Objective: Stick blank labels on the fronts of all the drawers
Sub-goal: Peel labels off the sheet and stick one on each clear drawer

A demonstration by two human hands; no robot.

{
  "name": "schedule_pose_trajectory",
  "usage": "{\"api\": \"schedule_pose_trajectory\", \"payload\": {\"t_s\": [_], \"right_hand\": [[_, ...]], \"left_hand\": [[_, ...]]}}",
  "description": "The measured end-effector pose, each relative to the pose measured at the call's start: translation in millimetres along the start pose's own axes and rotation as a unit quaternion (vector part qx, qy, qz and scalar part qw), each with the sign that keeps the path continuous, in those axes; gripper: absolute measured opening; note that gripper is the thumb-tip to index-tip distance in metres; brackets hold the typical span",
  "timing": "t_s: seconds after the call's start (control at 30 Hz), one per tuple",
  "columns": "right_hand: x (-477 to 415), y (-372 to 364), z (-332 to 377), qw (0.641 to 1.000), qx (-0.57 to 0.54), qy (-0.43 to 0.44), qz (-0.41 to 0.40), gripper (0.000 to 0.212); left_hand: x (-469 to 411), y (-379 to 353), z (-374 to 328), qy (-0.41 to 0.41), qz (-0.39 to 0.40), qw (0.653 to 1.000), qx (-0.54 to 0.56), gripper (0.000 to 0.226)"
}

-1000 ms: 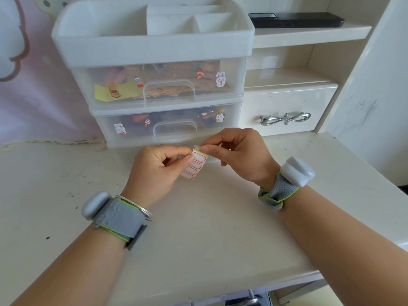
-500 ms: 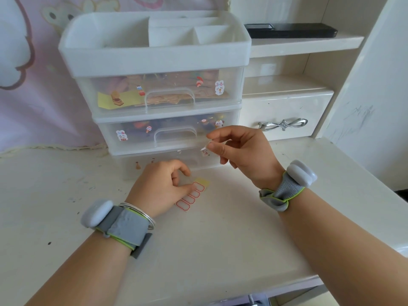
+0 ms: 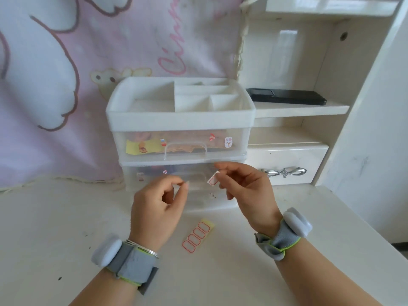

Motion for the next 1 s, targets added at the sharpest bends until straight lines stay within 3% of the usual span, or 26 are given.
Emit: {"api": "schedule_pose_trajectory", "payload": {"t_s": [0.17,0.27,0.4,0.53,1.0], "right_hand": [[-16,-23,52,0.989,-0.121,0.09,0.015,0.013],[-25,-38,59,0.98,-0.169,0.106,0.013,0.013],[-22,-44,47,0.972,-0.204,0.115,-0.026,0.011],[-19,-48,29,0.972,-0.218,0.059,-0.065,0.011],[-20,-57,20,0.974,-0.22,0.025,-0.043,0.01]], "left_hand": [[-36,33,-39,-0.132,-0.176,0.971,-0.099,0.013],[-57,40,-43,-0.143,-0.257,0.942,-0.164,0.021],[-69,18,-24,-0.119,-0.23,0.938,-0.23,0.034],[-64,9,-14,-0.131,-0.201,0.933,-0.269,0.033],[-63,7,-12,-0.132,-0.21,0.932,-0.263,0.036]]}}
Point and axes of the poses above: each hand's wrist, its own x-axis away from the middle knuckle, its own y-axis out of the back of the hand, z = x × y, the point moved 7 cm from there along -x, towards the middle knuckle, and after that the axes turned 7 degrees about -y, right-handed, at the moved point
